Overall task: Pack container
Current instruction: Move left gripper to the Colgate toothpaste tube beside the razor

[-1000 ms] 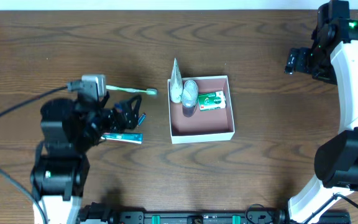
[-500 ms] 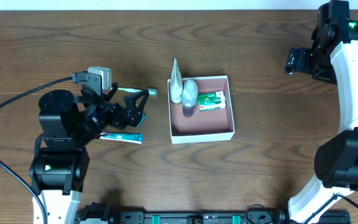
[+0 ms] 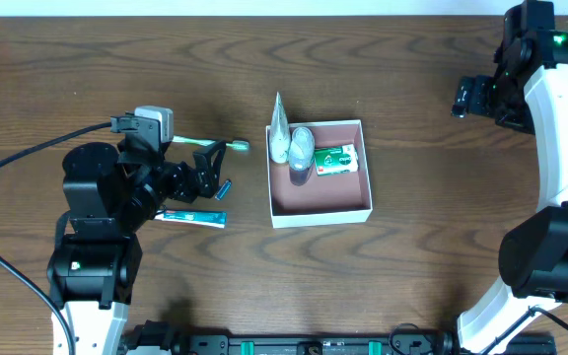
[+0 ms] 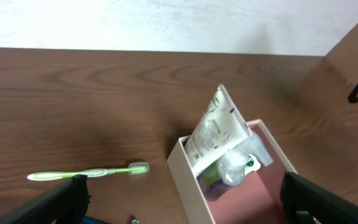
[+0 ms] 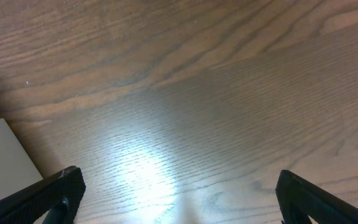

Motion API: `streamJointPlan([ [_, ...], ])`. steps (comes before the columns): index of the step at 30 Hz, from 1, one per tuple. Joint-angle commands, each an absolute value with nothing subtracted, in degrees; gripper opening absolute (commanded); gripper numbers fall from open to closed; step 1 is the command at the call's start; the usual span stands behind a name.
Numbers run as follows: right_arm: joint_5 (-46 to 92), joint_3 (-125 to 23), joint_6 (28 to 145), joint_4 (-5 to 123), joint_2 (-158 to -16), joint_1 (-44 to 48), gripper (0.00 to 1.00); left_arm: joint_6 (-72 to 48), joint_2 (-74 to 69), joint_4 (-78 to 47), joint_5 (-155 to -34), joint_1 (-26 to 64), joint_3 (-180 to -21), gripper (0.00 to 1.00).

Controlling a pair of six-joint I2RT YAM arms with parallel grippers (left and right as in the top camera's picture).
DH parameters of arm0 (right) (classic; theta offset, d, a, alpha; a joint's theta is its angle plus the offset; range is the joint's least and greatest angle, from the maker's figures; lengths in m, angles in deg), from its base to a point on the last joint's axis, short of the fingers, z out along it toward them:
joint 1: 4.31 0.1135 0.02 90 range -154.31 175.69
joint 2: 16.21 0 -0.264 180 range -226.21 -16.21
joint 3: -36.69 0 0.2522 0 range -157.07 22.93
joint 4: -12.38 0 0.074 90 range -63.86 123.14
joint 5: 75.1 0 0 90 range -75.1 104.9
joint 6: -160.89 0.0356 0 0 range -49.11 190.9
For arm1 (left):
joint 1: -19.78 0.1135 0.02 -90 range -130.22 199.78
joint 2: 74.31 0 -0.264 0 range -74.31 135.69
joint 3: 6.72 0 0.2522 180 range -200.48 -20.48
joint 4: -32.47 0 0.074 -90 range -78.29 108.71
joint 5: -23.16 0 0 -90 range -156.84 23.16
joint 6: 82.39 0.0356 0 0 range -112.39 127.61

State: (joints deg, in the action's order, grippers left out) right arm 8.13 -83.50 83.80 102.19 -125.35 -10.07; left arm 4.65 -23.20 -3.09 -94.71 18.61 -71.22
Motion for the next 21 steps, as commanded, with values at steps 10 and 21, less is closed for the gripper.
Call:
streamJointPlan([
  [10, 7.4, -84.2, 83.0, 102.3, -124.3, -9.9, 0.99, 3.8, -19.8, -11.1, -84.0, 18.7, -73.3, 0.98],
  [21, 7.4, -84.2, 83.0, 102.2, -124.3, -9.9, 0.99, -0.4, -17.3, -18.3, -79.4, 18.7, -73.3, 0.98],
])
